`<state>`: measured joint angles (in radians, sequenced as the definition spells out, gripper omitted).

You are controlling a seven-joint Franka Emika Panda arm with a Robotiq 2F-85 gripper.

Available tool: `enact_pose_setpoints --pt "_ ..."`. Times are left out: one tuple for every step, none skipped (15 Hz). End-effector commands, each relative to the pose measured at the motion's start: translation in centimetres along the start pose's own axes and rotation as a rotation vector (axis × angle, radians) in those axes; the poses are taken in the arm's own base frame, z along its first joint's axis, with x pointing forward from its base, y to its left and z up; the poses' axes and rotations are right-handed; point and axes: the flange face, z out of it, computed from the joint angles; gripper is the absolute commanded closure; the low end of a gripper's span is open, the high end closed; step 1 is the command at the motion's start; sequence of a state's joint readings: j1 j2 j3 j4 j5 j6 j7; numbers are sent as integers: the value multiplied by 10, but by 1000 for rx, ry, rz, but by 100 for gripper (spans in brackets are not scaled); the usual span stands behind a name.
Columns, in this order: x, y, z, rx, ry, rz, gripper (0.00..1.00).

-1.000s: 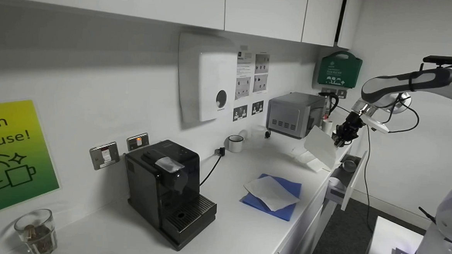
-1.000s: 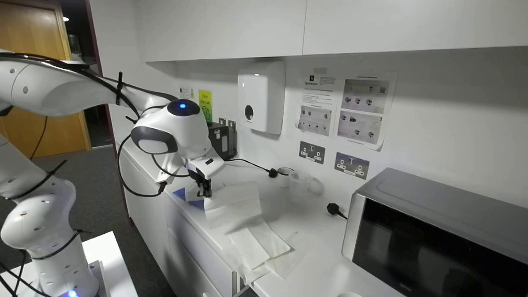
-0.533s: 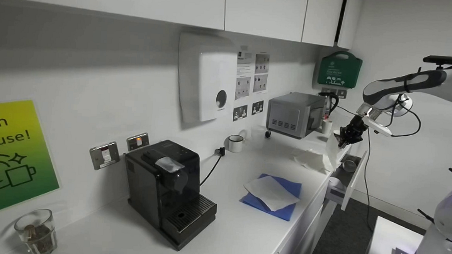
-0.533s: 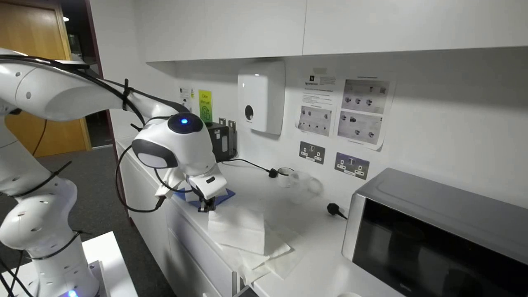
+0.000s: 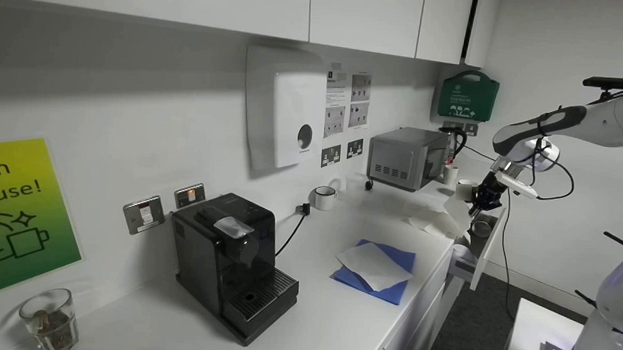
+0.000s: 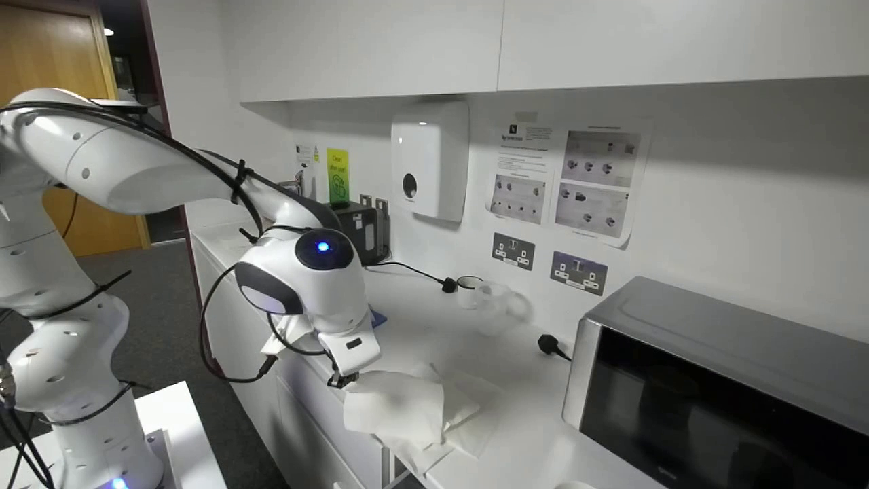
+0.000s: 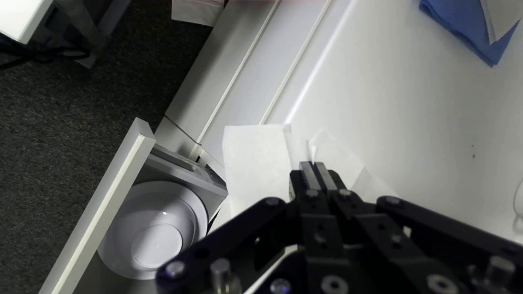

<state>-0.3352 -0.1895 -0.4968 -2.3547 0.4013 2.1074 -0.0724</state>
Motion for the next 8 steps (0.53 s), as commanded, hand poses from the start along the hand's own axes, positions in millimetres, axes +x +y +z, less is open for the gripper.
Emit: enact_pose_setpoints --pt "13 -9 9 19 -8 25 100" --pt "14 -14 14 20 -15 24 100" --pt "14 -20 19 23 -21 24 100" --pt "15 -27 24 31 -29 29 100" --pt "16 -33 28 35 -29 37 100" --pt "16 -42 33 42 -31 38 100" --pt "15 -49 36 49 -35 38 100" --pt "14 -57 39 57 -37 35 100"
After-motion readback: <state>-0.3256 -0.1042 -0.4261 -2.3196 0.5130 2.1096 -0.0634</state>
